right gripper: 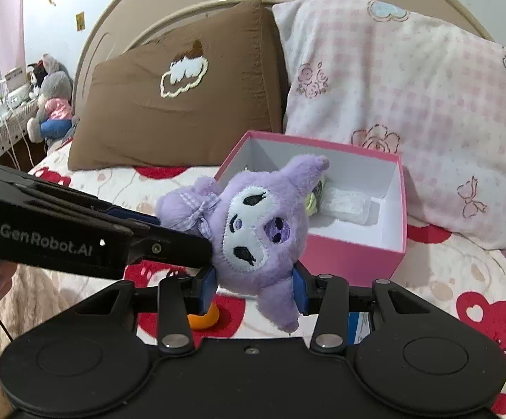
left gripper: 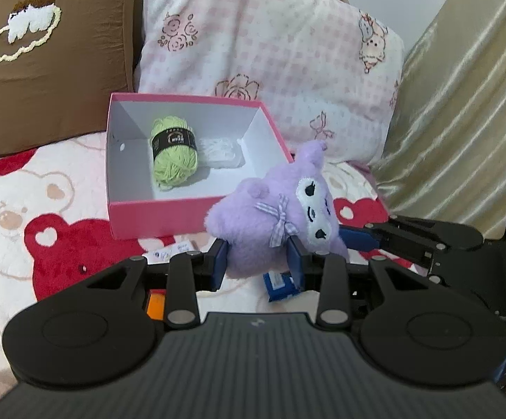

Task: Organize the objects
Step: 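Lower the purple plush into the pink box beside the yarn ball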

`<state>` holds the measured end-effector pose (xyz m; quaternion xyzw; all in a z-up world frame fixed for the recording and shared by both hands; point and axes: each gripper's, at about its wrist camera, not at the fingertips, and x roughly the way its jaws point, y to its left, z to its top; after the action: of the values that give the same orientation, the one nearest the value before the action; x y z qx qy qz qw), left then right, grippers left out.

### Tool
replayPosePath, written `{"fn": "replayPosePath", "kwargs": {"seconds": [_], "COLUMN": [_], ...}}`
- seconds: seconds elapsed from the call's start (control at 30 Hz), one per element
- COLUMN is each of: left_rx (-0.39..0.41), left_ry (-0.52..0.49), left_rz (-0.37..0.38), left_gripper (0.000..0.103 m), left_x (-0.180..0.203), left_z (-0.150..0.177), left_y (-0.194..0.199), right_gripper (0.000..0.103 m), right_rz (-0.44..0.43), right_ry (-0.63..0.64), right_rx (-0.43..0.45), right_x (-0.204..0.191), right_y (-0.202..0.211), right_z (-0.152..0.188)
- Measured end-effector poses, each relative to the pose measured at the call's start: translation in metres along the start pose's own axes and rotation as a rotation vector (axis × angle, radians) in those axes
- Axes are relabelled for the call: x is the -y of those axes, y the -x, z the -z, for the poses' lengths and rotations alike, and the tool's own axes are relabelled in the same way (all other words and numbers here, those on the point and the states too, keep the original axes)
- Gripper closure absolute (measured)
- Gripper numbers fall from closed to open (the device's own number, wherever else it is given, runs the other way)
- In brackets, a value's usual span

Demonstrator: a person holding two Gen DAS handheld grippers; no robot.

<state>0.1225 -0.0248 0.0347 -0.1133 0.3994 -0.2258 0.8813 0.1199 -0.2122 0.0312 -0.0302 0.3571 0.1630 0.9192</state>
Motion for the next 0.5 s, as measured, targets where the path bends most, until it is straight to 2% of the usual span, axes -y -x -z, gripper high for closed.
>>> {"fn": "replayPosePath", "kwargs": {"seconds": [0.37,0.5], "left_rx": [0.018,0.047], "left_ry": [-0.014,0.003], "left_rz": [-0.006,0.018], "left_gripper": [0.069,0.069], "left_x": [-0.007,-0.02], "left_z": [-0.039,-0.051], "left_y": [-0.023,-0.034], "right_gripper": [0.054,0.054], "right_rz": [0.017,0.01], "right_ry": [-0.044,-0.073], "right_rx": [0.022,0.021], "right_x": [0.02,0.032], "right_y": [-0.019,-0.032], "right_z": [-0.031,-0.041]}}
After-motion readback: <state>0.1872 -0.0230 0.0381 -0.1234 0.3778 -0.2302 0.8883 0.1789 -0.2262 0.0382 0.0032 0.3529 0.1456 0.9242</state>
